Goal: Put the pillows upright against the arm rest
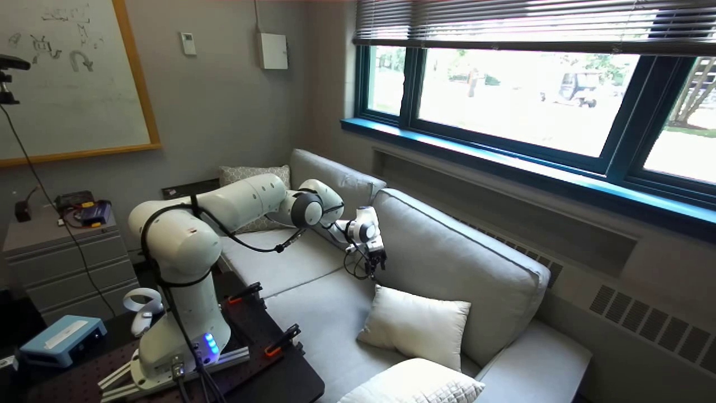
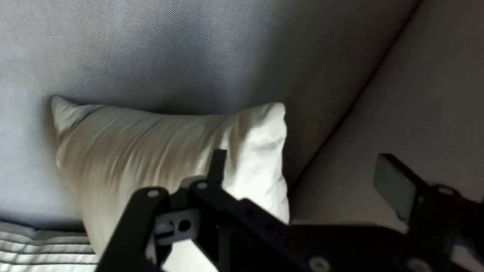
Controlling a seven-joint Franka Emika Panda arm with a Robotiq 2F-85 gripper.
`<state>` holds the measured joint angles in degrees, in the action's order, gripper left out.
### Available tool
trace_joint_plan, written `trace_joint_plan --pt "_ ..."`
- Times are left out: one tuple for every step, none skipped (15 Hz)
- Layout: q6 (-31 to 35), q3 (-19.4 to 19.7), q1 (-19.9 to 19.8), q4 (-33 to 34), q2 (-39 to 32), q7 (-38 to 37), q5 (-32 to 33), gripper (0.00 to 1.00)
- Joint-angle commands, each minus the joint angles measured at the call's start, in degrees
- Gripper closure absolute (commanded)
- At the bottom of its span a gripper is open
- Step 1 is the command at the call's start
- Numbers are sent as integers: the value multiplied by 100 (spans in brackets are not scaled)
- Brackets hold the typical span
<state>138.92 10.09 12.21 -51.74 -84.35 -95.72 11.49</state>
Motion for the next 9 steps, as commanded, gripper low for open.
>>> trace_joint_plan --pt "404 115 208 26 1 -107 -40 0" --pt "446 209 292 -7 0 -134 6 0" --pt "442 310 371 -29 0 -138 66 0" --pt "407 393 449 -57 0 -126 122 0" --pt "392 448 496 -80 0 -109 157 0" --pt "393 468 527 -107 -1 -84 178 0" --pt "396 458 541 -141 -3 -57 181 0" --pt "383 380 520 -182 -5 7 141 0" --pt "370 264 483 -248 -7 121 94 0"
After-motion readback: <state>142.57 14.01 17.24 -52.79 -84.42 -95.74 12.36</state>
